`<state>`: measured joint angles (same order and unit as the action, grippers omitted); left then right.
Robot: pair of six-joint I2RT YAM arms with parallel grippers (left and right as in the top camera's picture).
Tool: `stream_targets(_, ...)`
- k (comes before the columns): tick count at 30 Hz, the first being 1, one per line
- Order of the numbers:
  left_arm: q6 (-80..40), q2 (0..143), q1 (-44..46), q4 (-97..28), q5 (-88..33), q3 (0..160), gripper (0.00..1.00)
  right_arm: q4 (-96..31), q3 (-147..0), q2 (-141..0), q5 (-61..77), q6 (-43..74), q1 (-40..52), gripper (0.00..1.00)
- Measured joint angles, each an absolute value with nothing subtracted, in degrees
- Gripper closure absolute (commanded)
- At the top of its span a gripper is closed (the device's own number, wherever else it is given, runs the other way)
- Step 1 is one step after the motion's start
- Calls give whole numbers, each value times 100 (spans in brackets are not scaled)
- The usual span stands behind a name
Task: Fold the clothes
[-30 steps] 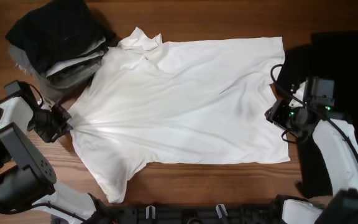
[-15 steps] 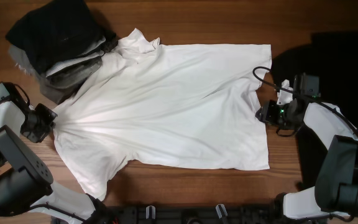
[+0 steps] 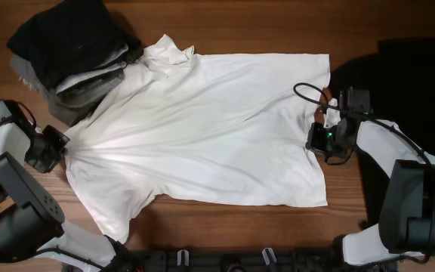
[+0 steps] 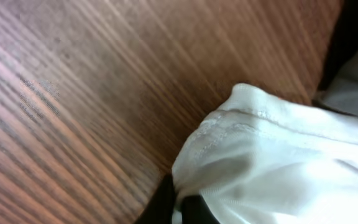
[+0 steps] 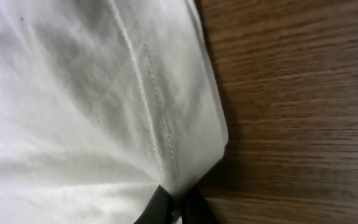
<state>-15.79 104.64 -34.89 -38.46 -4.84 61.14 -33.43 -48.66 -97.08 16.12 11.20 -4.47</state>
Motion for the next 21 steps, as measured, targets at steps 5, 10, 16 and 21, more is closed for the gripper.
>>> stream_targets(5,-1319,10390,-3489,-3948,-1157,6226,96,-4082,-5325,-9660,993,1302,-447,96)
stream_targets(10,-1094,9369,-3485,-4278,-1721,6375,96,-5046,-6182,-8958,589,1584,-447,96)
stream_targets(16,-1033,7275,-3479,-4414,-1964,6611,96,-6243,-7483,-7701,-64,1970,-454,96)
stream_targets(21,-1028,5905,-3479,-4484,-1874,6788,96,-6812,-8464,-6788,-274,2165,-725,96)
